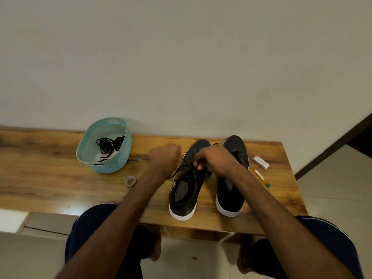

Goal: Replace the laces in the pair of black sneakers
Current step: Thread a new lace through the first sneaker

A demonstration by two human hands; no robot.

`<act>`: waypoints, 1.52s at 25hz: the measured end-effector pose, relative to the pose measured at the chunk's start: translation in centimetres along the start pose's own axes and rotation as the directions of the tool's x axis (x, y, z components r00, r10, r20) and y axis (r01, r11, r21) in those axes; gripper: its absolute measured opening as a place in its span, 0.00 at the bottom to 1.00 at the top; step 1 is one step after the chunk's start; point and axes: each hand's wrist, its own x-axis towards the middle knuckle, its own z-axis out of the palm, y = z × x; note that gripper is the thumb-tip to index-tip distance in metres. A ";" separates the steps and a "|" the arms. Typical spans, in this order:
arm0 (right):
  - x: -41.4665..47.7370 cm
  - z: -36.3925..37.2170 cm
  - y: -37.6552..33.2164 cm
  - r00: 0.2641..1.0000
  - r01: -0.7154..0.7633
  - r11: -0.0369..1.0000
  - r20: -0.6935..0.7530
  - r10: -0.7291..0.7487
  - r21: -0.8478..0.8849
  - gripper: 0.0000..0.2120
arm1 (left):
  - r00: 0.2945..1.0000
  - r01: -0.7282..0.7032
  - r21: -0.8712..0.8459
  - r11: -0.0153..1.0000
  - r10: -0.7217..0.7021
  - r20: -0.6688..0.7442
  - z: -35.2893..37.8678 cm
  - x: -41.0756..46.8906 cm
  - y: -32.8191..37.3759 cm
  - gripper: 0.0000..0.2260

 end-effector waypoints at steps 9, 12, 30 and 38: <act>-0.3 -0.4 1.6 0.956 -0.275 0.905 -0.009 0.294 0.325 0.12 | 0.965 0.240 -0.212 0.947 -0.210 0.154 0.1 -1.2 -2.6 0.30; 0.1 -0.2 1.7 0.944 -0.315 0.905 -0.002 0.330 0.287 0.07 | 0.955 0.100 -0.261 0.960 -0.019 0.295 1.7 -1.1 0.6 0.25; -0.3 2.2 -0.9 0.889 -0.376 0.385 0.209 0.408 0.843 0.11 | 0.978 0.140 -0.235 0.962 -0.097 0.186 3.7 -0.4 1.3 0.13; -0.5 1.5 -1.2 0.942 -0.244 0.562 0.054 0.332 0.790 0.03 | 0.975 0.189 -0.372 0.909 -0.131 0.177 3.6 -0.7 1.0 0.10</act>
